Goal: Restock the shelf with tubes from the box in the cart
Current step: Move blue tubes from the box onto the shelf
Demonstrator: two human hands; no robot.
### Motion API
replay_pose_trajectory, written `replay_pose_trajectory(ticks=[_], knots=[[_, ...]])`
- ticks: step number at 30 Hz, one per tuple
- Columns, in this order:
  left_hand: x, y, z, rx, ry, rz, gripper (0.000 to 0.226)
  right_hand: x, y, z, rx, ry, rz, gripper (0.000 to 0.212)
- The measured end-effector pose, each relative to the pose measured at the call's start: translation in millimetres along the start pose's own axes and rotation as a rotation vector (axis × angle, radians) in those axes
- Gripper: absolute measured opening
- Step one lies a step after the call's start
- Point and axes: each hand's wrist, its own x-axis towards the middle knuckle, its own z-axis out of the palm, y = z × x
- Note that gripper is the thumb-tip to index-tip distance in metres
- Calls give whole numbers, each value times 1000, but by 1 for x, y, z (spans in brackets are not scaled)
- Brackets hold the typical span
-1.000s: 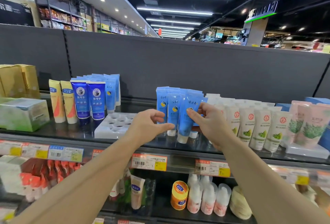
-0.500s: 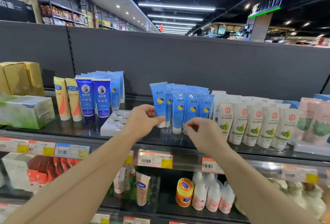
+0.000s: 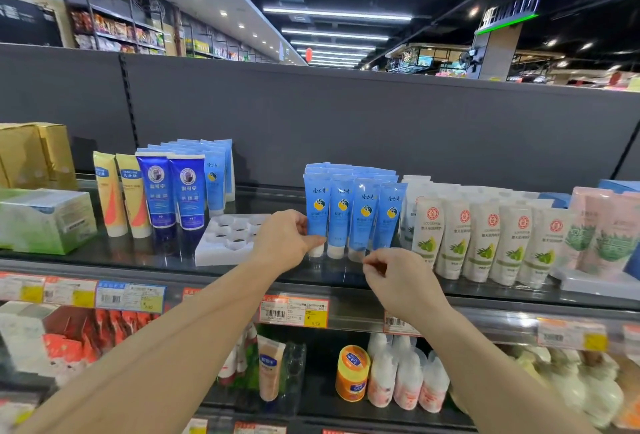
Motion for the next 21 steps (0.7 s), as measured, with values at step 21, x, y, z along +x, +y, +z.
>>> replay_pose_trajectory(ticks=[21], knots=[[-2,1,1,53,-17,-29,28,-3,7,2,-11,-1,2,19]])
